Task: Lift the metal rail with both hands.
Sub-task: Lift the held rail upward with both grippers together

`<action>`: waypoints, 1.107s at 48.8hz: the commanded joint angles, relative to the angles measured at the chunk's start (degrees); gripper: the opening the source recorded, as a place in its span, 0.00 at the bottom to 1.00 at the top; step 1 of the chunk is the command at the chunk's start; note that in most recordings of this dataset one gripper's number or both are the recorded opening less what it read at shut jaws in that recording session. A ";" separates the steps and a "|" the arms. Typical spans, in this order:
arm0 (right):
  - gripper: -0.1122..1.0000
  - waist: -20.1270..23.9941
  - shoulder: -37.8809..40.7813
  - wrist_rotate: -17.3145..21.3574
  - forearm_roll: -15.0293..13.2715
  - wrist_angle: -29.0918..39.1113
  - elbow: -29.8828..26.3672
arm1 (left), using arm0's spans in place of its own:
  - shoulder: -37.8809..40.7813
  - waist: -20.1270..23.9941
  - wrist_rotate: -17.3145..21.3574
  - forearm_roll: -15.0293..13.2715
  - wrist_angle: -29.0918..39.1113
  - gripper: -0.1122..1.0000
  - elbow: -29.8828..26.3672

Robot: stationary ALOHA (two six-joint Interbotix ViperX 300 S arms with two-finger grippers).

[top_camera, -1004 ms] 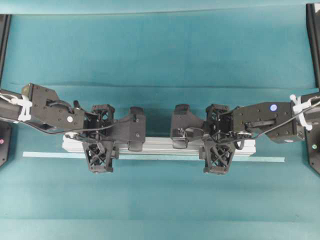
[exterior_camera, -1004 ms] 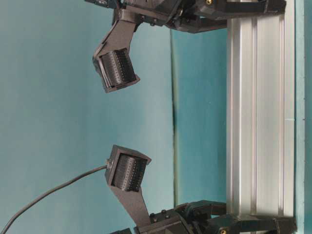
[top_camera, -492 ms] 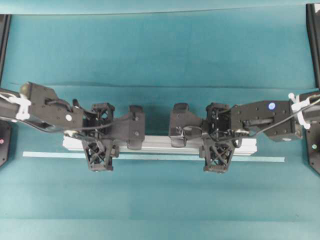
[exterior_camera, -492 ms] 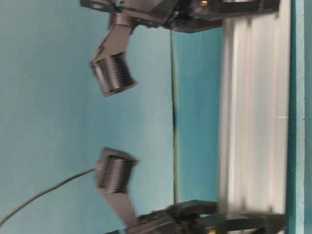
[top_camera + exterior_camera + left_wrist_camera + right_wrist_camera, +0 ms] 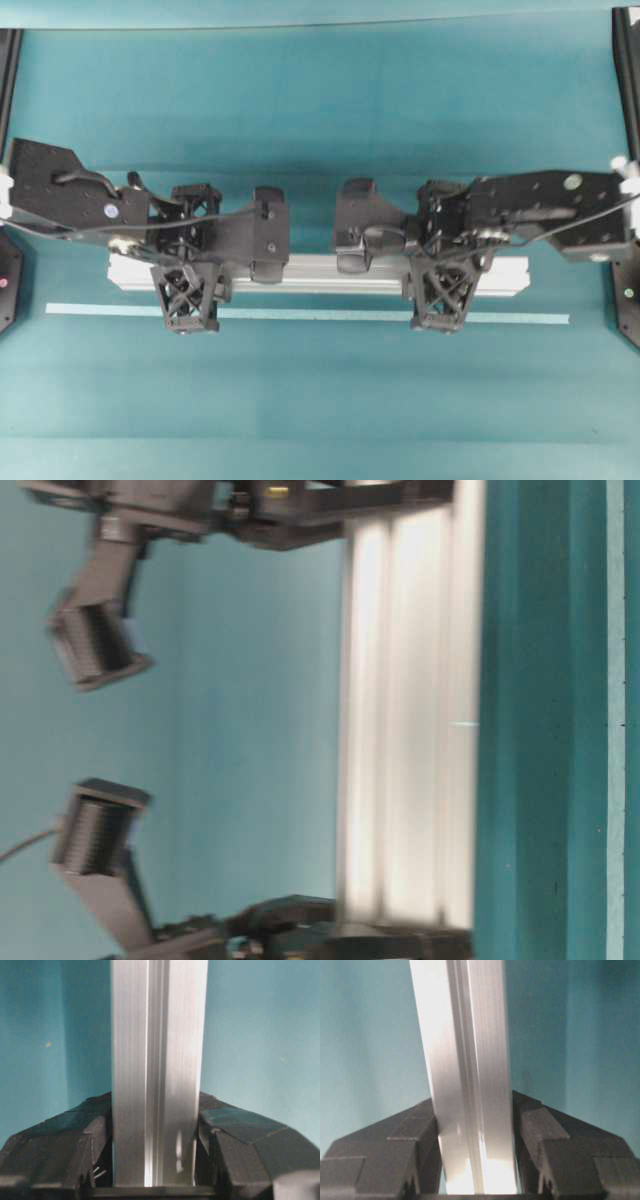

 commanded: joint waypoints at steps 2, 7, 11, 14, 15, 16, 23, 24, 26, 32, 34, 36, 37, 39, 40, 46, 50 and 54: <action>0.50 -0.44 -2.20 0.26 0.09 3.08 -3.34 | -2.55 -0.09 -0.09 0.18 2.20 0.43 -3.60; 0.50 -0.53 -2.72 0.26 0.09 5.98 -5.01 | -3.34 -0.09 -0.18 0.18 5.27 0.43 -5.89; 0.50 -0.53 -2.81 0.35 0.09 8.61 -6.42 | -3.87 0.18 -0.35 0.18 7.73 0.43 -7.56; 0.50 -0.53 -2.81 0.44 0.18 10.46 -7.38 | -4.13 0.18 -0.35 0.18 9.49 0.43 -8.88; 0.50 -0.53 -2.81 0.44 0.09 11.16 -7.82 | -4.13 0.18 -0.35 0.18 9.93 0.43 -9.32; 0.50 -0.53 -2.81 0.44 0.09 11.87 -8.26 | -4.22 0.18 -0.35 0.18 10.46 0.43 -9.76; 0.50 -0.53 -2.81 0.44 0.09 15.47 -11.34 | -4.66 0.18 -0.35 0.18 13.01 0.43 -12.39; 0.50 -0.53 -2.81 0.44 0.09 15.91 -11.78 | -4.75 0.18 -0.35 0.18 13.45 0.43 -12.74; 0.50 -0.53 -2.81 0.44 0.09 16.70 -12.57 | -4.92 0.18 -0.35 0.18 14.50 0.43 -13.62; 0.50 -0.53 -2.81 0.44 0.18 19.69 -15.64 | -5.10 0.18 -0.44 0.18 16.96 0.43 -15.73; 0.50 -0.53 -2.90 0.44 0.09 20.92 -16.61 | -5.10 0.26 -0.44 0.18 17.84 0.43 -16.52; 0.50 -0.70 -2.99 0.44 0.09 22.41 -17.75 | -5.19 0.26 -0.44 0.18 18.90 0.43 -17.31; 0.50 -0.70 -2.99 0.44 0.09 23.12 -18.28 | -5.27 0.18 -0.44 0.18 19.51 0.43 -17.75; 0.50 -0.70 -3.08 0.53 0.09 24.70 -19.60 | -5.27 0.35 -0.44 0.18 20.65 0.43 -18.72; 0.50 -0.70 -3.08 0.53 0.09 25.40 -20.21 | -5.27 0.35 -0.44 0.18 21.36 0.43 -19.25; 0.50 -0.70 -3.08 0.62 0.09 29.09 -24.26 | -5.45 0.53 -0.44 0.18 25.40 0.43 -22.41; 0.50 -0.70 -2.90 0.62 0.09 30.41 -26.46 | -5.71 0.62 -0.44 0.18 27.86 0.43 -24.70; 0.50 -0.70 -2.81 0.62 0.09 31.46 -28.56 | -6.24 0.70 -0.44 0.18 29.09 0.43 -26.37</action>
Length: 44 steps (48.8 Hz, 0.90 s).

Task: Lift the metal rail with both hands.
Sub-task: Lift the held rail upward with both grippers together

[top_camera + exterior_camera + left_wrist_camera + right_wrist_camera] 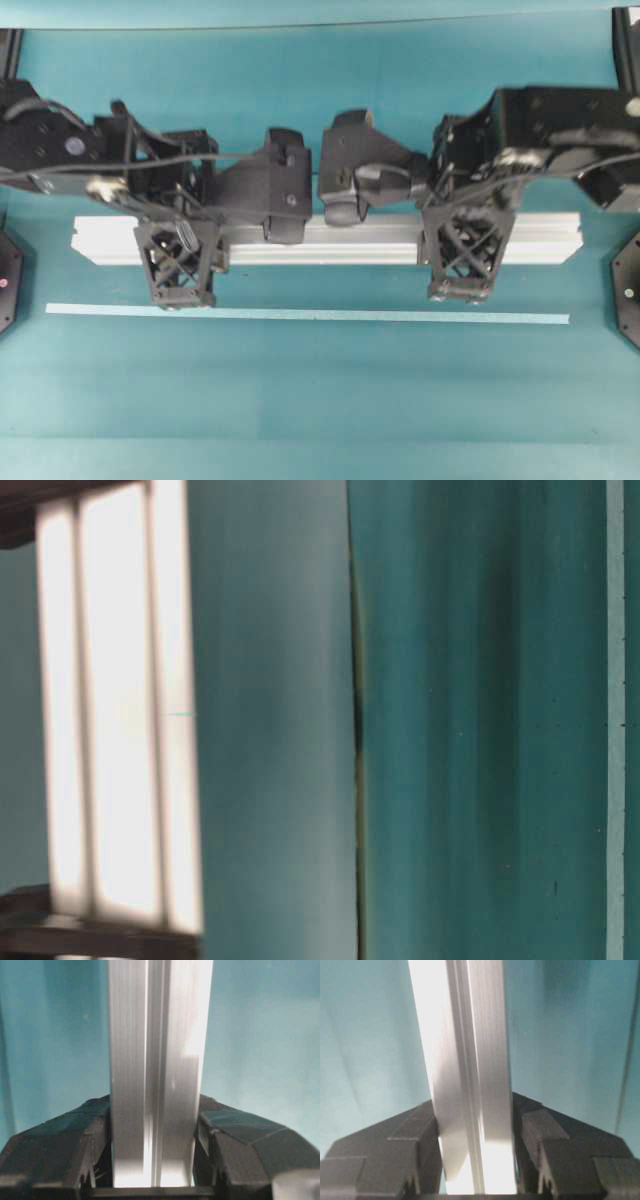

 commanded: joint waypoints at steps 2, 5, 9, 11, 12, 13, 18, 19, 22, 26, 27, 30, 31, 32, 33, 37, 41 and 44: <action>0.50 0.00 -0.44 0.62 0.18 0.26 -4.22 | -2.72 0.35 -0.26 0.18 0.53 0.43 -4.92; 0.50 0.00 -0.44 0.62 0.09 0.79 -5.19 | -3.16 0.53 -0.26 0.18 0.62 0.43 -5.89; 0.50 0.00 -0.44 0.53 0.09 1.67 -6.42 | -3.87 0.79 -0.26 0.18 0.70 0.43 -6.86; 0.50 0.00 -0.44 0.53 0.09 2.46 -7.21 | -4.22 0.88 -0.26 0.18 0.79 0.43 -7.29; 0.50 0.00 -0.44 0.53 0.09 2.81 -7.47 | -4.39 0.97 -0.26 0.18 0.88 0.43 -7.47; 0.50 0.00 -0.44 0.53 0.09 3.16 -7.73 | -4.48 0.97 -0.26 0.18 0.97 0.43 -7.65; 0.50 0.00 -0.35 0.62 0.18 5.36 -9.32 | -4.75 1.05 -0.26 0.18 1.67 0.43 -8.79; 0.50 0.00 -0.35 0.62 0.09 5.80 -9.67 | -4.75 1.05 -0.26 0.18 1.93 0.43 -9.14; 0.50 0.00 -0.18 0.62 0.09 6.94 -10.63 | -4.75 1.05 -0.26 0.18 2.55 0.43 -10.11; 0.50 0.18 0.18 0.62 0.09 8.09 -11.87 | -4.48 1.14 -0.18 0.18 3.25 0.43 -11.43; 0.50 0.18 0.26 0.62 0.09 8.35 -12.22 | -4.48 1.14 -0.18 0.18 3.52 0.43 -11.78; 0.50 0.26 0.79 0.62 0.09 9.14 -13.27 | -4.22 1.14 -0.18 0.18 4.22 0.43 -13.01; 0.50 0.26 0.97 0.62 0.09 9.40 -13.71 | -4.04 1.14 -0.18 0.18 4.31 0.43 -13.36; 0.50 0.26 1.14 0.62 0.00 9.76 -14.24 | -3.96 1.05 -0.18 0.18 4.57 0.43 -13.71; 0.50 0.35 1.41 0.62 0.09 10.11 -14.59 | -3.87 1.14 -0.18 0.18 4.83 0.43 -13.97; 0.50 0.35 1.93 0.62 0.00 10.55 -16.08 | -3.52 1.14 -0.18 0.18 5.89 0.43 -15.03; 0.50 0.44 2.20 0.53 -0.09 10.72 -17.23 | -3.25 1.23 -0.09 0.18 6.77 0.43 -15.38; 0.50 0.44 2.29 0.53 -0.18 10.72 -17.75 | -3.25 1.32 0.00 0.18 7.21 0.43 -15.38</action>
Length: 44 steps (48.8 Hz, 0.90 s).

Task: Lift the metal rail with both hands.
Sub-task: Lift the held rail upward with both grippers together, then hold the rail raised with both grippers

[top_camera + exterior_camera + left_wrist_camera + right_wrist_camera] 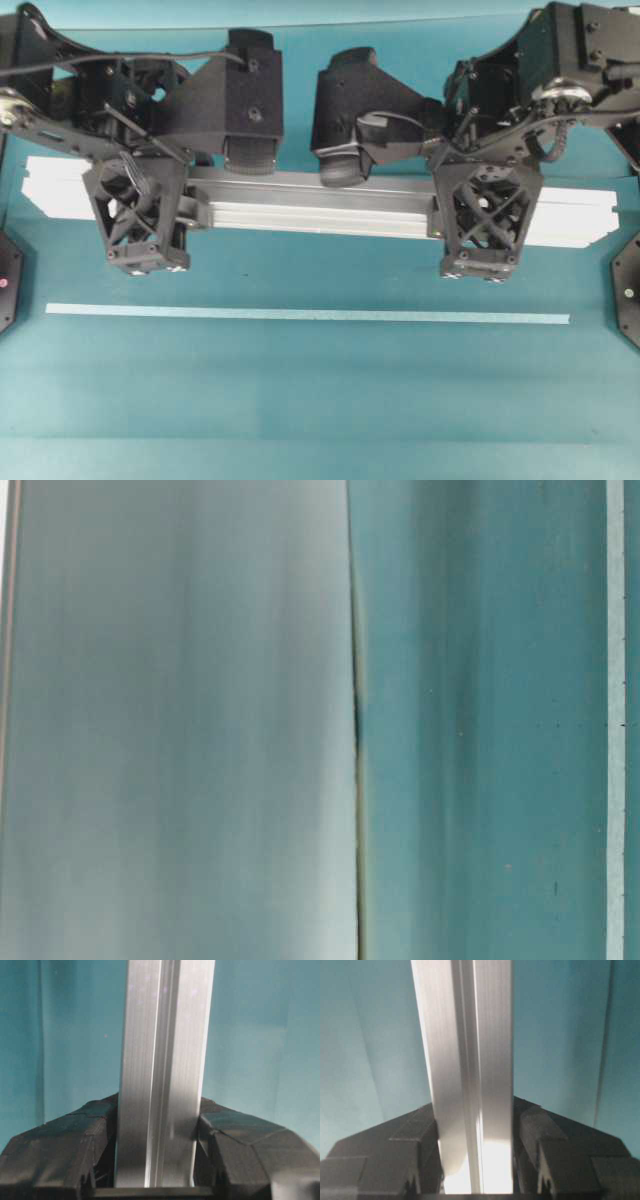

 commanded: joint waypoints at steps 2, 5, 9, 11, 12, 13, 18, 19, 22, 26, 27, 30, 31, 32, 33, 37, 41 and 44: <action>0.50 0.18 0.00 0.62 -0.18 -1.05 -3.08 | -0.35 0.26 -0.09 0.18 -0.44 0.43 -2.81; 0.50 0.18 0.00 0.62 -0.70 -0.97 -3.34 | -0.35 0.26 -0.09 0.18 -0.09 0.43 -2.81; 0.50 0.26 0.00 0.62 -0.88 -0.79 -3.69 | -0.35 0.26 -0.09 0.18 0.00 0.43 -2.81; 0.50 0.18 0.00 0.62 -0.88 -0.70 -3.87 | -0.35 0.26 -0.09 0.18 -0.09 0.43 -2.99; 0.50 0.18 0.00 0.62 -0.88 -0.70 -4.13 | -0.35 0.26 -0.18 0.18 0.00 0.43 -2.99; 0.50 0.18 0.00 0.62 -0.88 -0.62 -4.13 | -0.35 0.18 -0.18 0.18 0.00 0.43 -3.08; 0.50 0.26 0.00 0.62 -0.88 -0.35 -4.57 | -0.35 0.26 -0.18 0.18 0.18 0.43 -3.43; 0.50 0.18 0.00 0.62 -0.88 -0.26 -4.66 | -0.35 0.26 -0.18 0.18 0.26 0.43 -3.52; 0.50 0.26 0.00 0.70 -0.88 -0.26 -4.75 | -0.35 0.26 -0.18 0.18 0.35 0.43 -3.60; 0.50 0.26 0.00 0.62 -0.88 -0.26 -4.66 | -0.35 0.26 -0.26 0.18 0.35 0.43 -3.69; 0.50 0.26 0.00 0.70 -0.88 -0.26 -4.75 | -0.35 0.26 -0.26 0.18 0.44 0.43 -3.60; 0.50 0.26 0.09 0.70 -0.88 -0.26 -4.75 | -0.35 0.26 -0.26 0.18 0.44 0.43 -3.69; 0.50 0.26 0.09 0.62 -0.88 -0.26 -4.75 | -0.35 0.26 -0.26 0.18 0.35 0.43 -3.69; 0.50 0.26 0.09 0.70 -0.88 -0.26 -4.75 | -0.35 0.26 -0.26 0.18 0.44 0.43 -3.69; 0.50 0.26 0.09 0.62 -0.88 -0.26 -4.75 | -0.35 0.18 -0.26 0.18 0.35 0.43 -3.69; 0.50 0.26 0.09 0.62 -0.88 -0.26 -4.48 | -0.35 0.26 -0.26 0.18 0.44 0.43 -3.69; 0.50 0.26 0.26 0.62 -0.88 -0.26 -4.39 | -0.35 0.26 -0.26 0.18 0.35 0.43 -3.69; 0.50 0.26 0.35 0.62 -0.88 -0.26 -4.39 | -0.26 0.26 -0.26 0.18 0.44 0.43 -3.69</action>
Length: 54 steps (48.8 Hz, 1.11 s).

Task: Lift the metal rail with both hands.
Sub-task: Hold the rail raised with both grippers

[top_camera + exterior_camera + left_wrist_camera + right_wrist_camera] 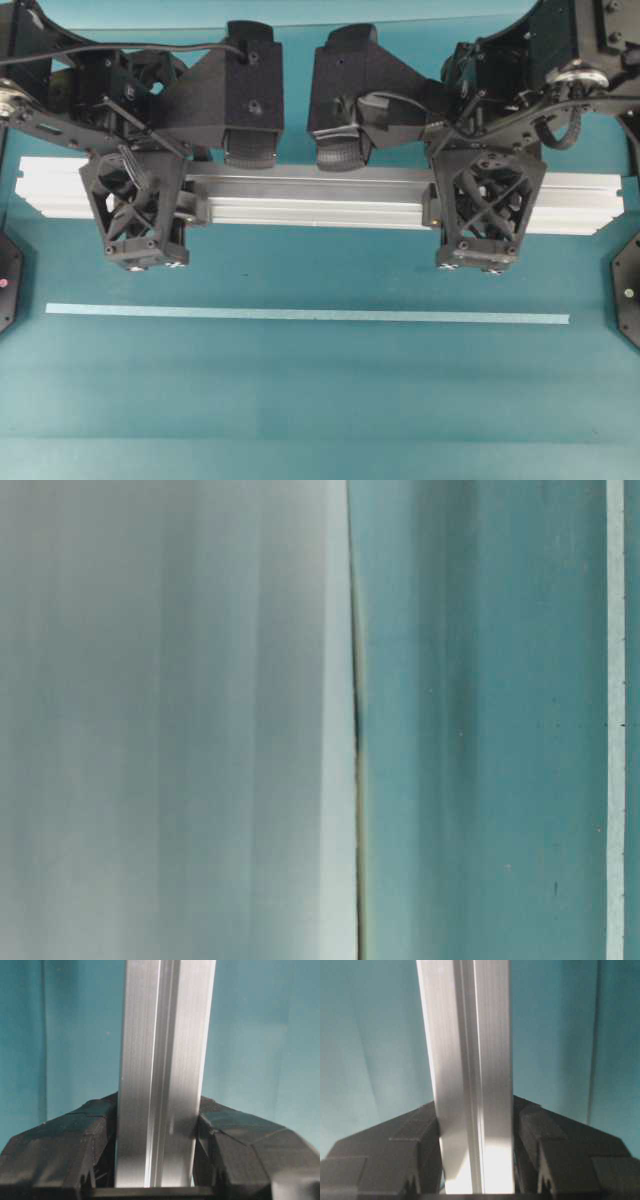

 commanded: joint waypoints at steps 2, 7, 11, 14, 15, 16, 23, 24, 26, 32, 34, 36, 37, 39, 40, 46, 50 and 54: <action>0.50 0.26 0.18 0.53 0.09 -0.79 -1.32 | -0.53 0.09 -0.26 0.18 -0.88 0.43 -2.55; 0.50 0.26 0.26 0.53 0.09 -0.79 -1.32 | -0.44 0.09 -0.26 0.18 -0.97 0.43 -2.64; 0.51 0.26 0.35 0.53 0.09 -0.79 -1.32 | -0.44 0.09 -0.26 0.18 -0.88 0.43 -2.64; 0.50 0.18 0.44 0.53 0.09 -0.88 -1.32 | -0.44 0.09 -0.26 0.18 -0.97 0.43 -2.55; 0.50 0.26 0.53 0.53 0.09 -0.79 -1.32 | -0.44 0.09 -0.26 0.18 -0.88 0.43 -2.55; 0.50 0.26 0.44 0.53 0.09 -0.79 -1.32 | -0.44 0.09 -0.26 0.18 -0.97 0.43 -2.64; 0.50 0.18 0.44 0.44 0.09 -0.79 -1.32 | -0.44 0.09 -0.26 0.18 -0.97 0.43 -2.37; 0.50 0.26 0.44 0.44 0.09 -0.79 -1.23 | -0.44 0.09 -0.26 0.18 -0.88 0.43 -2.37; 0.50 0.26 0.44 0.44 0.09 -0.79 -1.23 | -0.44 0.09 -0.26 0.18 -0.88 0.43 -2.20; 0.50 0.18 0.44 0.35 0.09 -0.97 -0.44 | -0.44 0.09 -0.09 0.18 -1.05 0.43 -1.32; 0.50 0.18 0.44 0.18 0.00 -0.97 0.44 | -0.44 0.09 0.00 0.18 -1.32 0.43 -0.53; 0.50 0.18 0.44 0.00 -0.18 -1.23 1.67 | -0.44 0.18 0.18 0.18 -1.49 0.43 0.53; 0.50 0.18 0.44 -0.09 -0.18 -1.41 2.37 | -0.44 0.18 0.26 0.18 -1.67 0.43 1.14; 0.50 0.18 0.35 -0.18 -0.26 -1.85 3.52 | -0.44 0.18 0.26 0.18 -2.02 0.43 2.46; 0.50 0.18 0.26 -0.18 -0.26 -2.20 4.13 | -0.44 0.26 0.26 0.18 -2.29 0.43 3.16; 0.50 0.18 -0.44 -0.44 -0.26 -6.24 8.00 | -0.44 0.18 0.09 0.18 -4.83 0.43 7.65; 0.50 0.00 -1.05 -1.05 -0.70 -9.14 11.25 | -0.70 0.18 0.44 0.18 -7.65 0.43 10.20; 0.50 -0.18 -1.76 -1.58 -1.41 -12.39 15.47 | -0.70 0.35 0.62 0.18 -10.99 0.43 12.74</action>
